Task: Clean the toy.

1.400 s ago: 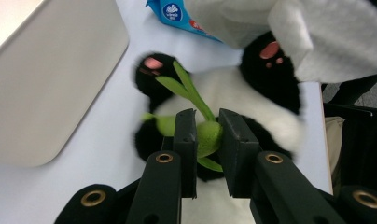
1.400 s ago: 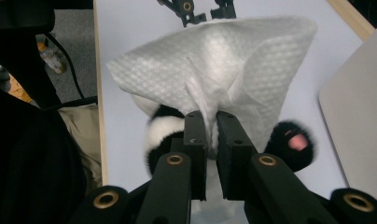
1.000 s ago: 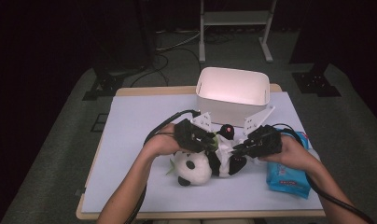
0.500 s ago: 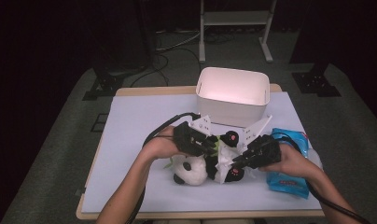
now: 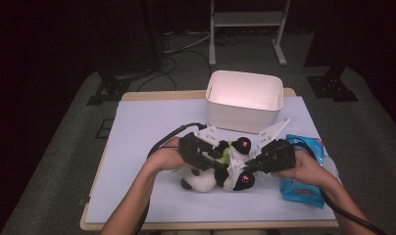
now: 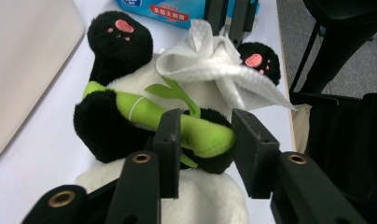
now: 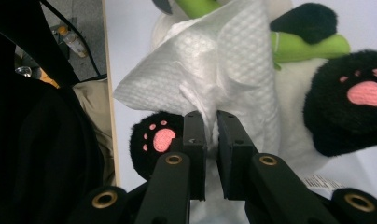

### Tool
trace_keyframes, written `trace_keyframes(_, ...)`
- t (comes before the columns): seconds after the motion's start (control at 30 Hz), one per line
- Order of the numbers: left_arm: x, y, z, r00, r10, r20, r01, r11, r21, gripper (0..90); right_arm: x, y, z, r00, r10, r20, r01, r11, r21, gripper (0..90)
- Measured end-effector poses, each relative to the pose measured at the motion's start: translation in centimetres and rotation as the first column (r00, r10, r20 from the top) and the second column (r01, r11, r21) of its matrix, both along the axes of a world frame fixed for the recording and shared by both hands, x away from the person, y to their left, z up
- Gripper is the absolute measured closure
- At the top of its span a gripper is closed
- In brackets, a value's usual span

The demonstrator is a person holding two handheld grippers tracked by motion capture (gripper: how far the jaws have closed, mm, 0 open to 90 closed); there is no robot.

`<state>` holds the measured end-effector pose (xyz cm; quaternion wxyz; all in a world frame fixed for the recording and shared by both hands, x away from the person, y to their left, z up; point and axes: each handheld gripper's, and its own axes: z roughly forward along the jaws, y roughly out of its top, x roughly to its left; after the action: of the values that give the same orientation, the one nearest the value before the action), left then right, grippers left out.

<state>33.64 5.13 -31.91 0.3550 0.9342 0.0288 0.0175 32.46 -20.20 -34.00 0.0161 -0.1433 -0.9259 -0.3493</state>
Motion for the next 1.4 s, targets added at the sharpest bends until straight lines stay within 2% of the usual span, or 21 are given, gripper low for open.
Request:
trace_keyframes(0.3,-0.2,0.3,0.0,1.0000,0.005,0.003,-0.005,1.0000,0.001,56.4,0.1,-0.8,0.2,0.9998,-0.018,0.011,0.018,1.000,0.014,81.3)
trace_keyframes(0.37,-0.2,0.5,0.0,1.0000,0.010,0.002,-0.009,0.9999,-0.013,55.1,0.1,-1.2,0.2,0.9996,-0.026,0.008,0.025,0.999,0.021,81.4)
trace_keyframes(0.5,-0.2,0.9,0.1,0.9998,0.021,0.004,-0.021,0.9997,-0.015,51.6,0.0,-1.9,0.4,0.9992,-0.041,0.005,0.041,0.999,0.025,81.7)
trace_keyframes(0.63,-0.2,1.5,0.2,0.9993,0.038,0.004,-0.038,0.9989,-0.028,48.0,-0.1,-3.0,0.6,0.9977,-0.066,0.014,0.066,0.998,0.018,81.8)
trace_keyframes(0.87,-0.6,2.3,0.3,0.9983,0.057,0.010,-0.056,0.9966,-0.061,42.9,-0.2,-5.6,1.4,0.9894,-0.143,0.026,0.142,0.989,0.028,82.1)
trace_keyframes(1.03,-0.7,3.0,0.2,0.9968,0.079,0.008,-0.079,0.9946,-0.068,40.5,-0.2,-8.0,1.8,0.9788,-0.201,0.039,0.200,0.980,0.019,82.1)
trace_keyframes(1.13,-0.7,3.5,0.2,0.9958,0.091,0.006,-0.091,0.9935,-0.069,39.8,-0.3,-9.7,2.4,0.9694,-0.240,0.052,0.239,0.971,0.023,82.1)
trace_keyframes(1.2,-0.7,3.8,0.2,0.9951,0.098,0.001,-0.098,0.9924,-0.074,39.5,-0.5,-11.2,3.0,0.9597,-0.275,0.059,0.273,0.961,0.036,82.1)
trace_keyframes(1.3,-0.7,4.1,0.2,0.9945,0.104,0.005,-0.104,0.9921,-0.071,38.3,-0.7,-12.9,3.6,0.9460,-0.316,0.074,0.315,0.949,0.023,82.1)
trace_keyframes(1.4,-0.8,4.2,0.2,0.9940,0.110,0.004,-0.109,0.9917,-0.068,37.5,-0.6,-14.6,3.3,0.9282,-0.365,0.073,0.367,0.930,-0.013,82.1)
